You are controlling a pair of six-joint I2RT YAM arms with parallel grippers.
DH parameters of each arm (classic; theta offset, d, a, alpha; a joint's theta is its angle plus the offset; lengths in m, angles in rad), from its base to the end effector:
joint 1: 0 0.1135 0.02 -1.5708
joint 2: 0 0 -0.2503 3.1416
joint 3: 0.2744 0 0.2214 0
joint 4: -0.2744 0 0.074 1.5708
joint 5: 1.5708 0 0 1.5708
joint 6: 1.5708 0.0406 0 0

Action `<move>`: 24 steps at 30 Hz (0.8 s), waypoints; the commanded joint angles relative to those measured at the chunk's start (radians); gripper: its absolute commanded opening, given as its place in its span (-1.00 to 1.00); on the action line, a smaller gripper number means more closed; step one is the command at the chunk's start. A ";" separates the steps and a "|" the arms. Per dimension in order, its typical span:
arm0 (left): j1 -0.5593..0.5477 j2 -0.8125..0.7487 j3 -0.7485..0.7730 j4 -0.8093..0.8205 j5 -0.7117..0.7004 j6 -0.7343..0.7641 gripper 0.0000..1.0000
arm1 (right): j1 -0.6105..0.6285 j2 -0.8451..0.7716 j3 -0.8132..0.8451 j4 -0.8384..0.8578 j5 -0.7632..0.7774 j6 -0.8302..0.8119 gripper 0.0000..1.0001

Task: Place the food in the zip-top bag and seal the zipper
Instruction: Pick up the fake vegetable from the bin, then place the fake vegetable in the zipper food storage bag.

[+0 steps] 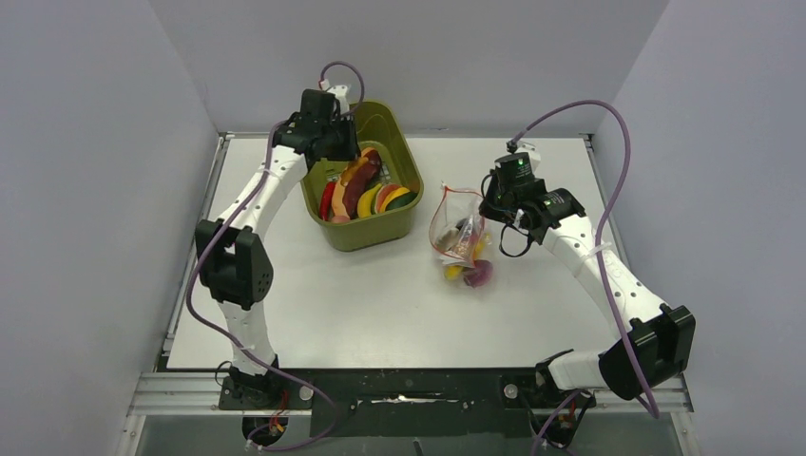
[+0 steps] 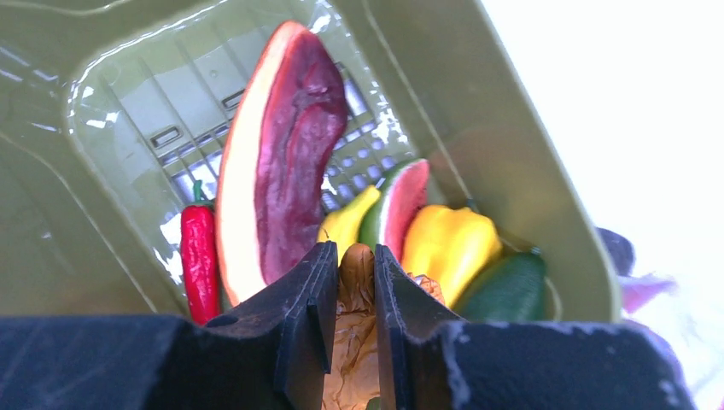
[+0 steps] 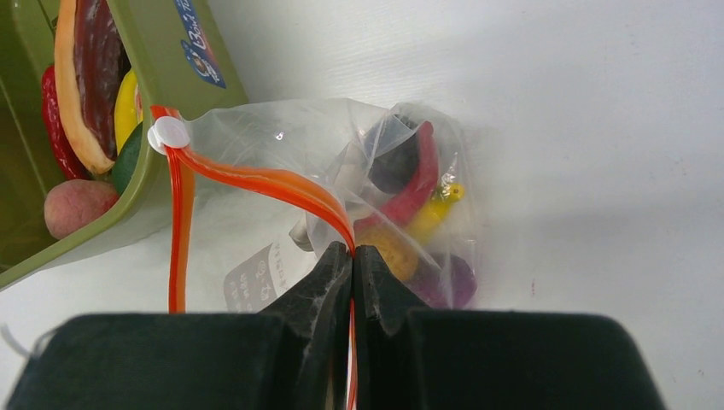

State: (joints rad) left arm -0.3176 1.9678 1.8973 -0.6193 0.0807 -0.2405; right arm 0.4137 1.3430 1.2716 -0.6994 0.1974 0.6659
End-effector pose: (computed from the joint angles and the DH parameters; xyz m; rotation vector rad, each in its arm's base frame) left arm 0.3998 -0.1349 0.3163 0.1316 2.2835 -0.3857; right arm 0.2431 0.0980 0.3227 0.3918 2.3106 0.3099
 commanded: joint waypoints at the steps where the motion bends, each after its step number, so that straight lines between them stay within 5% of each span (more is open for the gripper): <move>1: -0.009 -0.126 -0.074 0.139 0.117 -0.067 -1.00 | 0.005 -0.032 0.023 0.045 -0.010 0.061 -1.00; 14: -0.014 -0.322 -0.424 0.545 0.528 -0.274 -1.00 | 0.015 -0.032 -0.089 0.264 -0.088 0.200 -1.00; 24: -0.018 -0.439 -0.633 0.835 0.629 -0.467 -1.00 | 0.052 -0.062 -0.153 0.456 -0.163 0.212 -1.00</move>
State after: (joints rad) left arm -0.3321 1.5913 1.2926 -0.0124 0.6151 -0.5938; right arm 0.4473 1.3201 1.1339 -0.3786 0.0711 0.8562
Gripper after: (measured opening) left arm 0.184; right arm 0.029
